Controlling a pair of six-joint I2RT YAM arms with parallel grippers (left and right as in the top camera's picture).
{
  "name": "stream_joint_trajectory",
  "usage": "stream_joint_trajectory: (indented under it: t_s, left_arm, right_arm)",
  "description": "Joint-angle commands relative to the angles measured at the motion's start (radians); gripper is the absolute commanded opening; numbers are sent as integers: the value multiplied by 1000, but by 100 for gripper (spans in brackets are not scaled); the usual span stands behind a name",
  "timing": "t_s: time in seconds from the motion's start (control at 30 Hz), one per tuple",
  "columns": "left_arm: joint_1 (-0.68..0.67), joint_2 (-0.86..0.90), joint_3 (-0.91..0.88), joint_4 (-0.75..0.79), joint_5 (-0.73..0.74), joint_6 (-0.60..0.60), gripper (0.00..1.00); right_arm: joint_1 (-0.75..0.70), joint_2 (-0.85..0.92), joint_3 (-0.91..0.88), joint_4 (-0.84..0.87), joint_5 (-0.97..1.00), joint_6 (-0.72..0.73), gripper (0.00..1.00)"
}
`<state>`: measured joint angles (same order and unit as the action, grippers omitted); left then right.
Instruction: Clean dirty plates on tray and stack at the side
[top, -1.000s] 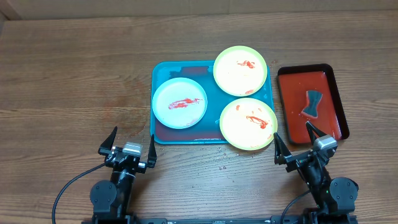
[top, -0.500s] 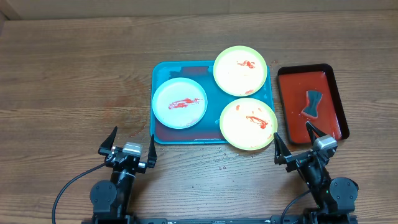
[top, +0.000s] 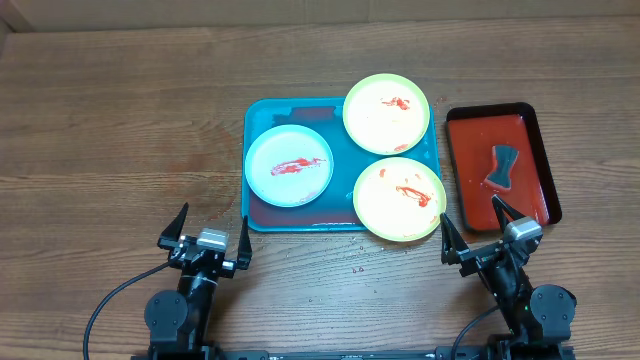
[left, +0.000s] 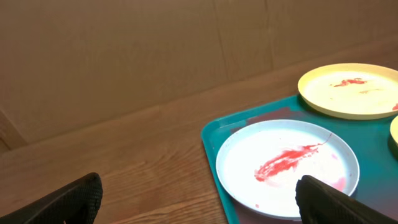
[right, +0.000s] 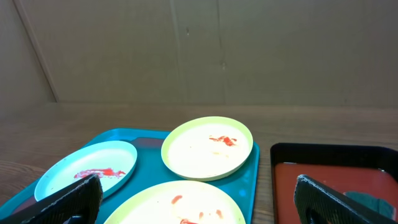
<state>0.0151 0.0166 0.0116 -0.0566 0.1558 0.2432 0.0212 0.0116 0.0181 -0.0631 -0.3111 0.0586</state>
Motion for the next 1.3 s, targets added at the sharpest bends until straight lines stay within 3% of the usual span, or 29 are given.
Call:
stream_joint_trajectory:
  t_s: [0.0,0.43,0.67,0.97,1.27]
  left_arm:
    - [6,-12,-6,23,-8,15,100]
    - [6,-12,45,24,6,-20,100]
    - [6,51,242,-152,6,-34,100]
    - [3,443,583,-280,91,-77,100]
    - [-56,912,1076,-661,98,-94,100]
  right_arm:
    - [6,-9,-8,23,-5,-3,100]
    - [6,-9,47,27,-5,-3,100]
    - [6,0,151,-51,-5,-3,100]
    - [6,249,475,-276,-5,-3,100]
    - [6,725,954,-657,-5,-4,100]
